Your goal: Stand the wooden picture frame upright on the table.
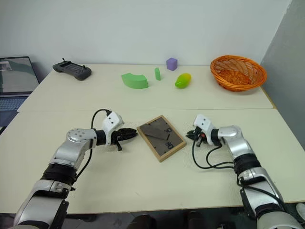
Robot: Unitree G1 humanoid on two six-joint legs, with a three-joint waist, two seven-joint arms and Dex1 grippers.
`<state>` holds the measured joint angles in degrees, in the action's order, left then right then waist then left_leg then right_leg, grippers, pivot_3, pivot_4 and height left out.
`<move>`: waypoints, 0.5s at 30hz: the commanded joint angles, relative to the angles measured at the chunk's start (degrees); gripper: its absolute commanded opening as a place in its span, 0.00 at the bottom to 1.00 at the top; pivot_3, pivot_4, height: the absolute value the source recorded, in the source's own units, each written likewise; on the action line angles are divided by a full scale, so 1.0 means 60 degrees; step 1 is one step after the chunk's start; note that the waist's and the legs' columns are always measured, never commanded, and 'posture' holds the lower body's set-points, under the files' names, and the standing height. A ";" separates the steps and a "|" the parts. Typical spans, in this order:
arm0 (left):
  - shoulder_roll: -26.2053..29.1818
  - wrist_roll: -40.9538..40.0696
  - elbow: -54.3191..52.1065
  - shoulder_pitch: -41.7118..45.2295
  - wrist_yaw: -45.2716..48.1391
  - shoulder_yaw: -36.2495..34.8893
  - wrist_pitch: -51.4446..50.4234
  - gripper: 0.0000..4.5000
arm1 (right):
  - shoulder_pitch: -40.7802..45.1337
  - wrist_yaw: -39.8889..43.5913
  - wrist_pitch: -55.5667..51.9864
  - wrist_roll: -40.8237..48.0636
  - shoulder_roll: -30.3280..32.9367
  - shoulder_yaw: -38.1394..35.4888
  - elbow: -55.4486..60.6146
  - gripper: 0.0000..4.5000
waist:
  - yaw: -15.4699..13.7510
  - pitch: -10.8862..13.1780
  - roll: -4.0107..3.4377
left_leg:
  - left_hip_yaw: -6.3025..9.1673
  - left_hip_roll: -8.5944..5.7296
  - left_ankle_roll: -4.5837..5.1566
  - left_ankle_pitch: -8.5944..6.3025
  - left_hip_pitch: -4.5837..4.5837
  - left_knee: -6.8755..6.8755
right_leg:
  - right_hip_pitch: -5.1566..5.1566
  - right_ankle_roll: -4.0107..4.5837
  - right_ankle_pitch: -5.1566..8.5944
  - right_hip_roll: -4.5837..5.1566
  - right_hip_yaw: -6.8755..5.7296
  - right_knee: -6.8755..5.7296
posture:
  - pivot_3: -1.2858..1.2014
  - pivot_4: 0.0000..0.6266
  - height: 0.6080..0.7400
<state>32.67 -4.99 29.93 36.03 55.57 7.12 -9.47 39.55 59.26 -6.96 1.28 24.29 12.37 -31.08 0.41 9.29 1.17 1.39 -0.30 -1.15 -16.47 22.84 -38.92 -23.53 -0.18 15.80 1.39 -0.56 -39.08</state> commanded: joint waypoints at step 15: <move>-0.0453 0.0446 0.1283 0.0997 -0.0139 -0.0125 0.0963 0.01 | -0.1484 0.0376 -0.2008 0.0587 0.0492 0.0231 0.4077 0.00 | -0.0029 0.0000 0.0001 | 0.0008 -0.0006 0.0003 -0.0002 0.0000 -0.0002 | 0.0001 0.0000 0.0000 -0.0001 -0.0007 0.0000 | 0.52 0.24 1.00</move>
<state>29.61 -2.44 37.89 40.95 55.42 7.45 -5.28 30.56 60.90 -18.30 3.27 26.64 14.35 -9.90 0.23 9.29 1.17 1.44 -0.34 -1.13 -16.48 22.83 -38.93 -23.52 -0.18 15.80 1.38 -0.60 -39.08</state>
